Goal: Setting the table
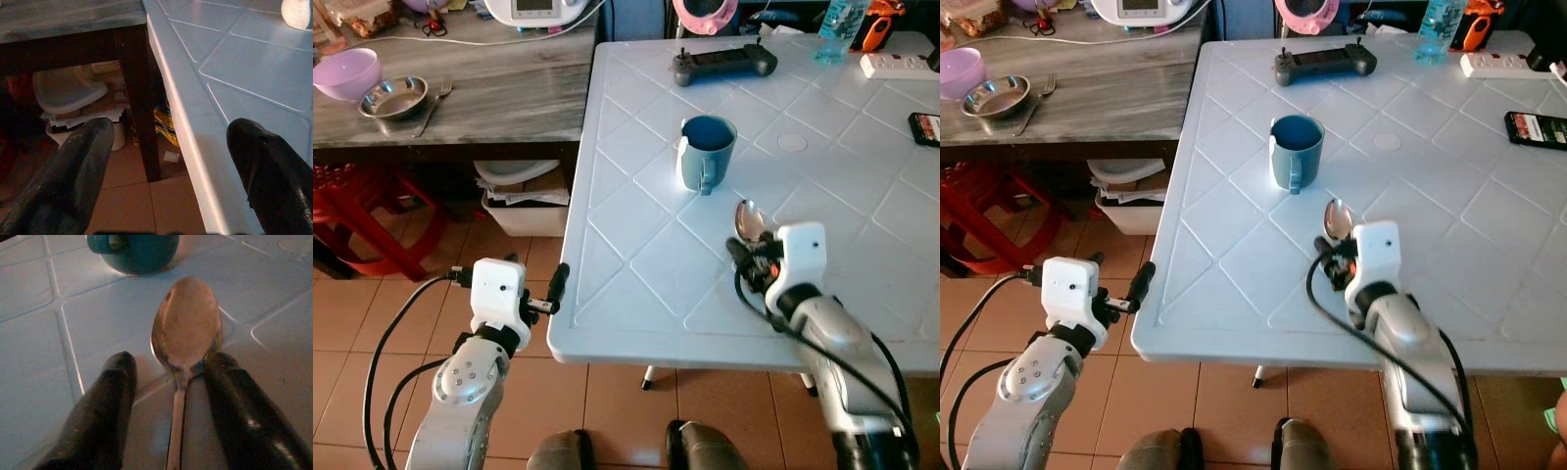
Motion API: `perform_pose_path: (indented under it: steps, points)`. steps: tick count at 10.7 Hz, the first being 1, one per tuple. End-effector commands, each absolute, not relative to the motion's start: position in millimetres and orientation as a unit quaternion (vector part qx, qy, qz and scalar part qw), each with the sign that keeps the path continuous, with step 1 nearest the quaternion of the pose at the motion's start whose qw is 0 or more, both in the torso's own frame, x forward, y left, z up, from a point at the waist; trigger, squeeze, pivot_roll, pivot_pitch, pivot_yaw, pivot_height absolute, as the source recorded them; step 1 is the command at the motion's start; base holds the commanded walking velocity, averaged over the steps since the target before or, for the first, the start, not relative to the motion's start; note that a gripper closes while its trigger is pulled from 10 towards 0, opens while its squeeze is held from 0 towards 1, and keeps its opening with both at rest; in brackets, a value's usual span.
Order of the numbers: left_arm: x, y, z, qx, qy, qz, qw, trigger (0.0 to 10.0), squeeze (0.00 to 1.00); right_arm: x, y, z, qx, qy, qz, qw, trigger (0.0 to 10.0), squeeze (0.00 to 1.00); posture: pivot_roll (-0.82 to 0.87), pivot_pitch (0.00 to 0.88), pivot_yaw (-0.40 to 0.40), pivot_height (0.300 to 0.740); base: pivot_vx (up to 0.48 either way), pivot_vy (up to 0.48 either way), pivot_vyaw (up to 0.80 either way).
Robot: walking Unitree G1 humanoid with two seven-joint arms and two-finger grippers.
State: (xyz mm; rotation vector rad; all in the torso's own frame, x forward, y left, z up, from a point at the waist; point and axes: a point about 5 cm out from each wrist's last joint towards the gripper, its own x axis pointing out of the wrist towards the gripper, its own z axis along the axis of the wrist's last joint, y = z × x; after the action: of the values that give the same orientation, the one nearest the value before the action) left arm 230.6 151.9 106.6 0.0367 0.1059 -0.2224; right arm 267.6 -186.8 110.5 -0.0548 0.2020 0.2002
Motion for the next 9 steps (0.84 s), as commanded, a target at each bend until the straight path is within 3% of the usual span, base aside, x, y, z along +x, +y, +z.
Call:
perform_pose_path:
  steps: [1,2,5,6,7,8,9]
  points:
    - [229,156,108,0.028,0.055,-0.109,0.992,10.0,0.00,254,-180,82,-0.008,0.173,0.103,0.979,8.9,0.00,-0.01,0.147,0.086,0.740,0.000,0.000,0.00]
    - [230,156,109,0.028,0.054,-0.110,0.992,10.0,0.00,251,-178,84,-0.006,0.171,0.101,0.980,10.0,0.00,-0.01,0.146,0.086,0.740,0.000,0.000,0.00]
    - [228,153,107,0.027,0.059,-0.112,0.992,10.0,0.00,240,-184,77,-0.013,0.201,0.077,0.977,10.0,0.00,-0.02,0.159,0.090,0.740,0.000,0.000,0.00]
    - [228,153,107,0.026,0.061,-0.114,0.991,10.0,0.00,240,-190,73,-0.011,0.216,0.065,0.974,4.9,0.00,-0.01,0.165,0.092,0.740,0.000,0.000,0.00]
    - [227,153,107,0.026,0.062,-0.114,0.991,10.0,0.00,244,-197,71,-0.009,0.226,0.054,0.973,1.2,0.00,-0.01,0.168,0.091,0.740,0.000,0.000,0.00]
    - [227,154,107,0.026,0.064,-0.112,0.991,10.0,0.00,249,-204,71,-0.013,0.227,0.049,0.973,0.0,0.00,-0.01,0.171,0.091,0.740,0.000,0.000,0.00]
    - [226,154,107,0.026,0.065,-0.111,0.991,10.0,0.00,252,-208,69,-0.014,0.232,0.045,0.972,0.1,0.00,-0.01,0.173,0.090,0.740,0.000,0.000,0.00]
